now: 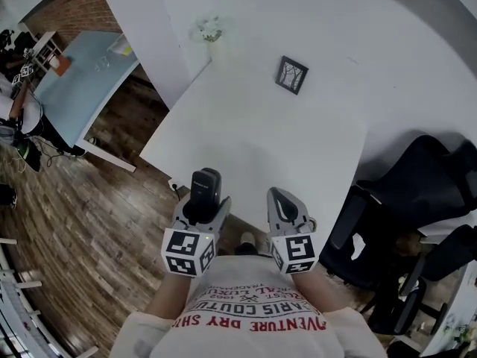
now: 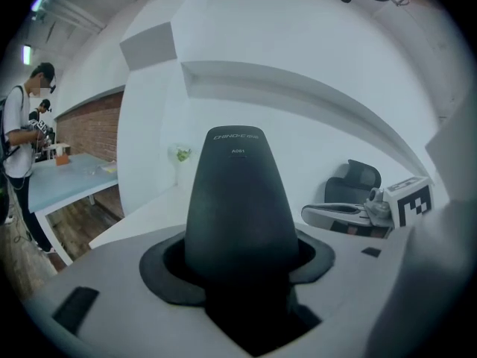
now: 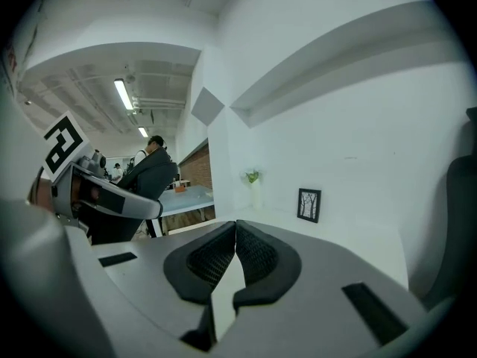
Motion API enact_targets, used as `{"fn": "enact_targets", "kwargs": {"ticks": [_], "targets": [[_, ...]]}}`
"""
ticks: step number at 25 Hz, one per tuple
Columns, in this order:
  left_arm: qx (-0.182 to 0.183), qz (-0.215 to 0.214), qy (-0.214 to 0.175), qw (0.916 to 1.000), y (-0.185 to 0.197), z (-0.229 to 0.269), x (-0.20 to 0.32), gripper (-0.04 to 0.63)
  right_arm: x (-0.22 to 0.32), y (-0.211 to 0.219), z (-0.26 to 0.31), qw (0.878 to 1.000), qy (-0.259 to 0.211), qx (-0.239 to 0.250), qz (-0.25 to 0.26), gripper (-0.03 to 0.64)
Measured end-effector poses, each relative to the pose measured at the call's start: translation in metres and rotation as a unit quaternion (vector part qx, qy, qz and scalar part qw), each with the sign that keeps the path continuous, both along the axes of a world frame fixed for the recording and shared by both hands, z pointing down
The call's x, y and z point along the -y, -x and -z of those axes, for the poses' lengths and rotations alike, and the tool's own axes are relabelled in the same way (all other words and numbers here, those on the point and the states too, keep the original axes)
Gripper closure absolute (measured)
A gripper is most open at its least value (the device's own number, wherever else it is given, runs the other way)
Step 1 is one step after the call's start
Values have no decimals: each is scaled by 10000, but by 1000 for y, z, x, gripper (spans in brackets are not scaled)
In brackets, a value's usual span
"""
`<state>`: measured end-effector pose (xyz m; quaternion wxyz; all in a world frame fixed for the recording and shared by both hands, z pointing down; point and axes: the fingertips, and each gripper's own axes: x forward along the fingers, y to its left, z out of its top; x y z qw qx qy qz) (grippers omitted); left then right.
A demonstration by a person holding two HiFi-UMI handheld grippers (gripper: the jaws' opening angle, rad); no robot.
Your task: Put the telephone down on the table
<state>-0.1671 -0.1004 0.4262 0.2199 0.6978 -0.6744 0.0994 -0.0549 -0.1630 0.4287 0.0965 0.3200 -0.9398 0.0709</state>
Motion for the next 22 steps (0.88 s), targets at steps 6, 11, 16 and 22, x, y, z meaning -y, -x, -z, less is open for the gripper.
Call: {"fn": "enact_targets", "kwargs": {"ticks": [6, 11, 16, 22], "targets": [[-28, -444, 163, 9989, -8, -12, 53, 313, 43, -16, -16, 9985, 256, -39, -483, 591], [-82, -1003, 294, 9945, -6, -22, 96, 313, 74, -17, -20, 9940, 368, -72, -1029, 591], [-120, -1486, 398, 9880, 15, -31, 144, 313, 108, -1, -27, 9864, 535, -59, -1550, 591], [-165, -2021, 857, 9755, 48, -66, 191, 313, 143, 26, -43, 9735, 822, -52, -2133, 591]]}}
